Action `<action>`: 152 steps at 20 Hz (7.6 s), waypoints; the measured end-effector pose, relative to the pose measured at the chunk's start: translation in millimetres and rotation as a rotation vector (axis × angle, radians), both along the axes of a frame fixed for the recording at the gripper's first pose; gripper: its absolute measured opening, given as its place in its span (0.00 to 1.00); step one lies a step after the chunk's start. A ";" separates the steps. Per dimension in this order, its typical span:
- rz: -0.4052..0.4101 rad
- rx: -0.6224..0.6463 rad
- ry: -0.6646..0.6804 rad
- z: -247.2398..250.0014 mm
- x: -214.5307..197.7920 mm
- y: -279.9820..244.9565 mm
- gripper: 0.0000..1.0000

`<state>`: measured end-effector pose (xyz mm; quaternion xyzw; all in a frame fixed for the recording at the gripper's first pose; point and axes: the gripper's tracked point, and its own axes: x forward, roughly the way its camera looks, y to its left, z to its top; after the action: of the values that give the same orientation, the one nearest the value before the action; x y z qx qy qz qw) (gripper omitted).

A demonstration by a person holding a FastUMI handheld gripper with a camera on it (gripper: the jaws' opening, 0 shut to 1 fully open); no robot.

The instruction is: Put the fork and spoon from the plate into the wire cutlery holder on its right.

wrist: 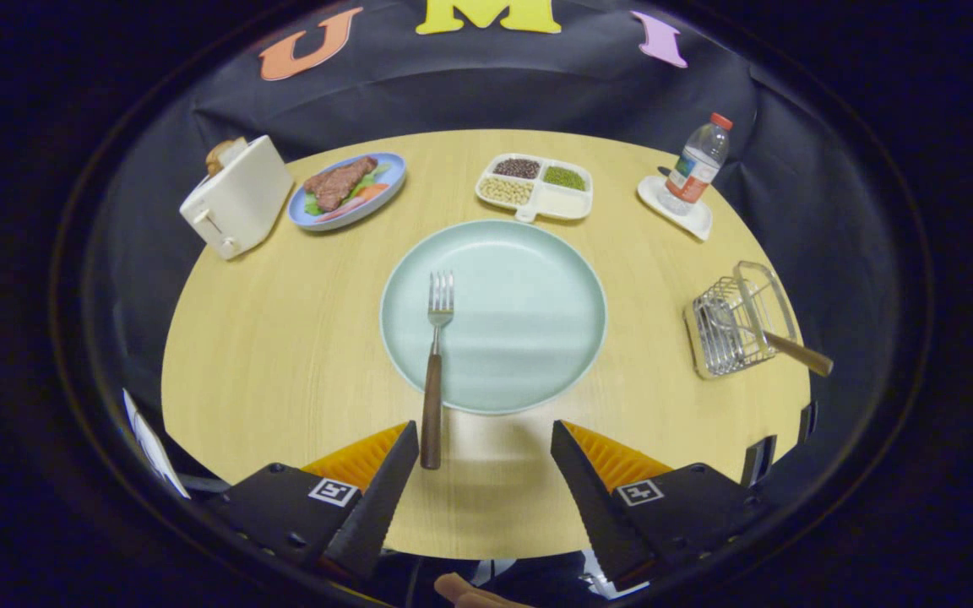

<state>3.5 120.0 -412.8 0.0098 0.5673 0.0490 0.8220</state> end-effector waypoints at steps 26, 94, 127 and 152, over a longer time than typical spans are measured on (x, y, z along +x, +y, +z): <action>0.022 0.065 0.086 -30.2 0.9 47.5 0.07; -0.051 -0.008 -0.400 129.7 64.9 -278.7 0.24; 0.013 0.029 -1.048 401.5 54.0 -107.7 0.96; 0.030 0.057 -1.043 397.2 55.3 -102.9 0.96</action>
<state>58.8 17.2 -15.5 -0.0017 0.0812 0.0745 0.9939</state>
